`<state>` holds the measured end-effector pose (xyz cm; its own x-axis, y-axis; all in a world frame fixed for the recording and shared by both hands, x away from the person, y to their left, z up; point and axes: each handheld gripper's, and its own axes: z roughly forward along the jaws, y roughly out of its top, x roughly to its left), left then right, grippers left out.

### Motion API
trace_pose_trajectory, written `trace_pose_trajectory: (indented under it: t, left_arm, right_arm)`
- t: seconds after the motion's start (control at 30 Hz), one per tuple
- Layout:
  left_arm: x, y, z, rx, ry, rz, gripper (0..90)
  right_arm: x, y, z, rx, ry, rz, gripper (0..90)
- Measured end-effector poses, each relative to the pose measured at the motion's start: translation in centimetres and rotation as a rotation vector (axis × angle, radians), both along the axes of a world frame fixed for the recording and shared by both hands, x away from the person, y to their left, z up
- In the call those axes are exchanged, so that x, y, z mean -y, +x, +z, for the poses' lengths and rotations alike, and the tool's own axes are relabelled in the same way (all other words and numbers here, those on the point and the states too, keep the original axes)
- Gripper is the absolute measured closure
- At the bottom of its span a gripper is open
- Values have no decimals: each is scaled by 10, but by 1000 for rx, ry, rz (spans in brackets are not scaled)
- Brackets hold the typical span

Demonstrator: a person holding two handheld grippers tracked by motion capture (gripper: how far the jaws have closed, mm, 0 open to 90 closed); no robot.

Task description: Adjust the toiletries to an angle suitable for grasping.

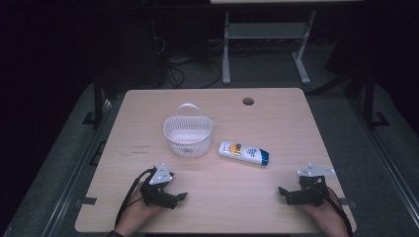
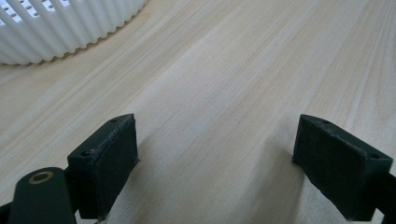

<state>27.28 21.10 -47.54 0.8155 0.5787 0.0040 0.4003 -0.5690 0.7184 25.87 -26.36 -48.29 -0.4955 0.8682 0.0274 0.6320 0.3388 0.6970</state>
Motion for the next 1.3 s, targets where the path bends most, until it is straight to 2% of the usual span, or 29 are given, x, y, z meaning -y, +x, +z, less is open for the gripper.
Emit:
trace_pose_trajectory:
  t: [0.3, 0.4, 0.47, 0.57, 0.73, 0.93, 1.3]
  left_arm:
    - [0, 0, 0, 0, 0, -1, 128]
    - [0, 0, 0, 1, 0, -3, 128]
    - [0, 0, 0, 1, 0, -3, 128]
    - [0, 0, 0, 0, -1, -2, 128]
    - [-1, 0, 0, 1, -3, -3, 128]
    - [-1, 0, 0, 1, -3, -3, 128]
    - [0, -1, 0, 2, -7, -1, 129]
  right_arm:
    - [0, 1, 0, -1, -1, -5, 0]
    - [0, 3, 3, -25, -13, -5, 22]
    - [0, 2, 4, -24, -12, -4, 40]
    - [0, 2, 7, -47, -4, 3, 54]
    - [0, 1, 10, -34, 4, 6, 54]
    - [1, 1, 12, -39, 24, 14, 55]
    - [-3, 11, 28, -12, 55, 47, 55]
